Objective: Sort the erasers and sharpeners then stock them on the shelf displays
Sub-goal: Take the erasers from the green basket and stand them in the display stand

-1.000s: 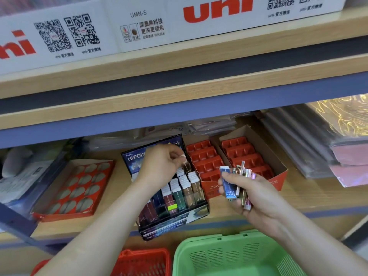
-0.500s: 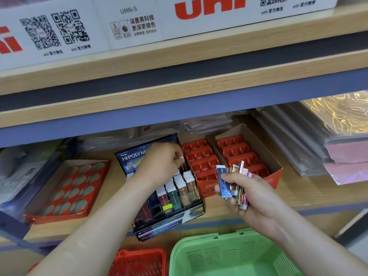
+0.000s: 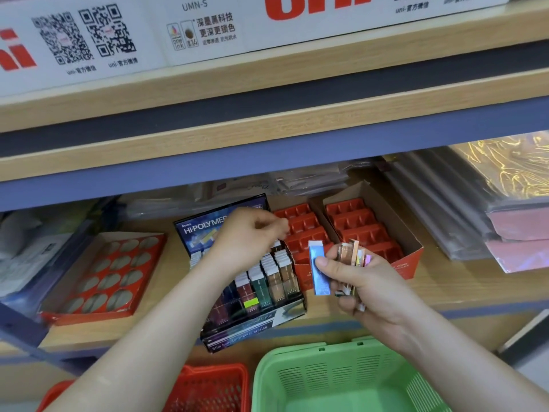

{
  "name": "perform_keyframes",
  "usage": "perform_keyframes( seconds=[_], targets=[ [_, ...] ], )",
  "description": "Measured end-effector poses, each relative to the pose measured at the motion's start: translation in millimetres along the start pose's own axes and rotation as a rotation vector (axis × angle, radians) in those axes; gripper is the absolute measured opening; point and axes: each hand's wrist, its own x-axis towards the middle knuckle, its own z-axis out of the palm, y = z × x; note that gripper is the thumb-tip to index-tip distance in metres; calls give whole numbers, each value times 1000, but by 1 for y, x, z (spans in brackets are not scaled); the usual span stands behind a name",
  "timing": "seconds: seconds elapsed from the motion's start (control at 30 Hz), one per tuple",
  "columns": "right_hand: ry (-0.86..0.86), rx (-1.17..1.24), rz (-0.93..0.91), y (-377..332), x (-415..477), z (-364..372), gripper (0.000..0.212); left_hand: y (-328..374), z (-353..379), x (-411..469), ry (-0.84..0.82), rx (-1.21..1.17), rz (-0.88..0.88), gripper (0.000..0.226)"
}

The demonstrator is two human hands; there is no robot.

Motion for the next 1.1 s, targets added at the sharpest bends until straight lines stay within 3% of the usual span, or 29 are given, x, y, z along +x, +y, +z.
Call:
perform_keyframes(
  seconds=[0.1,0.17,0.23,0.33,0.5,0.63,0.83,1.1],
  targets=[
    [-33,-136,-67,2,0,4,24,17,-2,-26,-243,-232,-80,17],
    [-61,-154,-75,4,-1,9,21,19,-5,-36,-281,-272,-93,14],
    [-113,-58,-22,6,-3,15,21,17,-16,-42,-182,-311,-107,9],
    [-179,228,125,5,-6,19,37,5,-43,-48,64,-328,-85,4],
    [-219,296,178,4,-14,24,30,-26,-80,-60,293,-114,-37,6],
    [-228,204,132,3,-22,34,35,-45,-75,-64,295,32,-46,4],
    [-178,179,143,5,-29,41,18,-57,-58,-63,250,290,5,7],
    [-162,224,150,20,-37,40,44,-58,-39,-61,233,489,69,10]
  ],
)
